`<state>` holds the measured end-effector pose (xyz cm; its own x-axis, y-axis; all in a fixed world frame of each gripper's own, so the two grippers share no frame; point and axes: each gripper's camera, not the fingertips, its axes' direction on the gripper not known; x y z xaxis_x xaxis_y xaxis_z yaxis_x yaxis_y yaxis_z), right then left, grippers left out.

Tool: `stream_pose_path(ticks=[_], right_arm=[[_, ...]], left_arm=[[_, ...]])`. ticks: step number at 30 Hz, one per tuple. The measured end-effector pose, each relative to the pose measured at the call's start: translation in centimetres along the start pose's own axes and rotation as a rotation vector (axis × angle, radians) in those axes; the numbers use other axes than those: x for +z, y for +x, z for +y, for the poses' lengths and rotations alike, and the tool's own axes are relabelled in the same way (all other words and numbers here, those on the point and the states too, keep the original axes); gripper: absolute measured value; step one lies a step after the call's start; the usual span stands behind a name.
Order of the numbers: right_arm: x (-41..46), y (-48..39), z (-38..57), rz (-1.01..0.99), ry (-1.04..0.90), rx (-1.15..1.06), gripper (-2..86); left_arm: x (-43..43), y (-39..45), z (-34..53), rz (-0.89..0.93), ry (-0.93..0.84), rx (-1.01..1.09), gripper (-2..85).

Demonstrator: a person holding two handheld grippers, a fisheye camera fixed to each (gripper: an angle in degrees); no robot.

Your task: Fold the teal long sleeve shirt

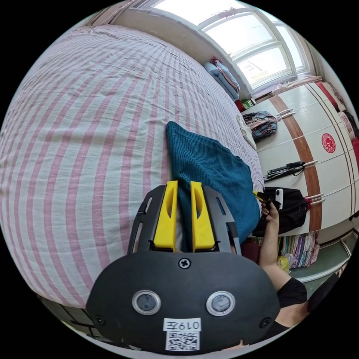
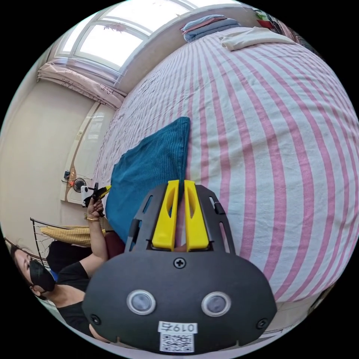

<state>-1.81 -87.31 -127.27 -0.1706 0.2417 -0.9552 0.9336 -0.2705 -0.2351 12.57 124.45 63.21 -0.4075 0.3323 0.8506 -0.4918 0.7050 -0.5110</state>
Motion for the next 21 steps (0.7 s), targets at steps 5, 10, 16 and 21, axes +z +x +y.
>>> stream_pose_path(ticks=[5,10,16,21], right_arm=[[-2.0,-0.3,-0.4,-0.002,0.033,0.023,7.6],[-3.9,-1.3,-1.6,-0.046,0.164,0.007,9.5],[-2.5,-4.1,-4.5,0.014,0.149,0.002,10.8],[-2.3,-6.9,-6.6,0.053,0.13,-0.018,8.0]], left_arm=[[-1.8,-1.1,-0.2,0.052,0.07,-0.053,7.2],[-2.3,-1.9,-1.7,0.1,0.118,-0.076,8.3],[-0.1,-0.6,-4.2,0.008,0.07,-0.075,7.5],[-0.1,-0.3,-5.1,-0.004,0.074,-0.083,5.5]])
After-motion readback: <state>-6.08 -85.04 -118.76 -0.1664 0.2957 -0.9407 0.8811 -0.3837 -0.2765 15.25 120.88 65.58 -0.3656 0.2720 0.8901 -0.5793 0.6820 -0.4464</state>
